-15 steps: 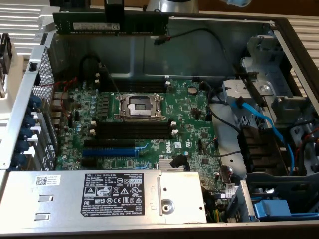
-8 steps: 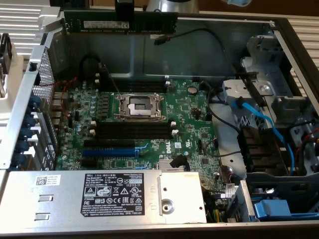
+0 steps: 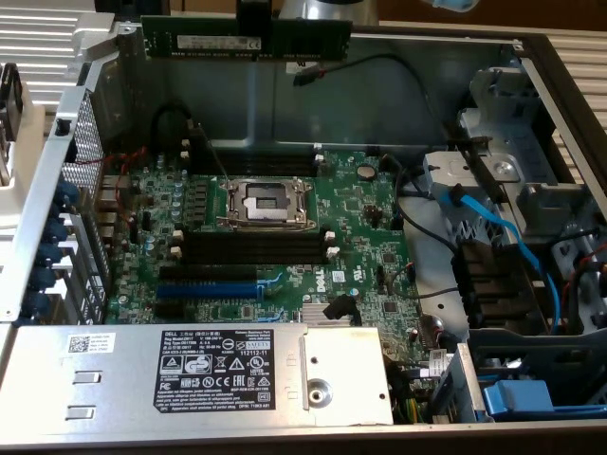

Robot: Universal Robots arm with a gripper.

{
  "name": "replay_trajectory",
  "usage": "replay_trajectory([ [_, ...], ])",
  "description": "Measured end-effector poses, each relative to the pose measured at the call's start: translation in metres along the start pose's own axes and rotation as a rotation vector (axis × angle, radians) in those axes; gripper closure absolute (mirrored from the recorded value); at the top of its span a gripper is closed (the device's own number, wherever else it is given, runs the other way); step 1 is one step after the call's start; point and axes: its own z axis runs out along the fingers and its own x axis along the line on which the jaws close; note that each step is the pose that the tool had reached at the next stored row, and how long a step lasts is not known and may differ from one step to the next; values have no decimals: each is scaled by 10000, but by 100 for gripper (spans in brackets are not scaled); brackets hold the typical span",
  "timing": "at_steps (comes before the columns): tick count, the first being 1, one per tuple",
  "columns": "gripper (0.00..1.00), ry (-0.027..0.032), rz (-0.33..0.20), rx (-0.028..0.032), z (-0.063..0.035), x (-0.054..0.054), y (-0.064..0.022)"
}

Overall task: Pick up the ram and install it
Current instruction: 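Pick up the ram and move it above insertion slot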

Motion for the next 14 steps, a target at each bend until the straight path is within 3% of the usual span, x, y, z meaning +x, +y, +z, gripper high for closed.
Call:
replay_trajectory([
  [14, 88, 0, 622, 16, 140, -45, -41],
])
